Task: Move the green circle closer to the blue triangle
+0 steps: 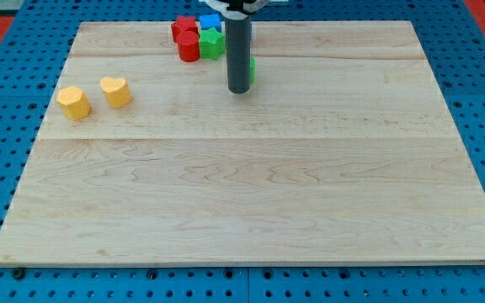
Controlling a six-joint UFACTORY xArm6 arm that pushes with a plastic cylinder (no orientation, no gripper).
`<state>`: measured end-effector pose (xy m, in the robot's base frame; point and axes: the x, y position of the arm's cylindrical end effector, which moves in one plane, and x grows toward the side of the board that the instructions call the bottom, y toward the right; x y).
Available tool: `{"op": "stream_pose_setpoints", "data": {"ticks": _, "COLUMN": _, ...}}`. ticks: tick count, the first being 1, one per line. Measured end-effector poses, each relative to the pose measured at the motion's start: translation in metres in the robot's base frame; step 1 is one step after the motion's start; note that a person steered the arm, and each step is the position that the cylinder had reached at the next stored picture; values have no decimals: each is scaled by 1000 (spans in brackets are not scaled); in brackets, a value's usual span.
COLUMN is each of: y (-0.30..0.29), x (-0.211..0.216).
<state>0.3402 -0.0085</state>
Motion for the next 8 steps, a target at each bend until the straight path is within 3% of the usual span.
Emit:
{"op": "stream_pose_setpoints", "data": {"ticks": 2, "y": 2, "x": -49}}
{"op": "stream_pose_setpoints", "data": {"ticks": 4, "y": 60, "x": -36}}
{"op": "stream_pose_setpoints", "data": {"ticks": 6, "y": 36, "x": -66}}
{"op": "stream_pose_setpoints", "data": {"ticks": 8, "y": 21, "x": -65}}
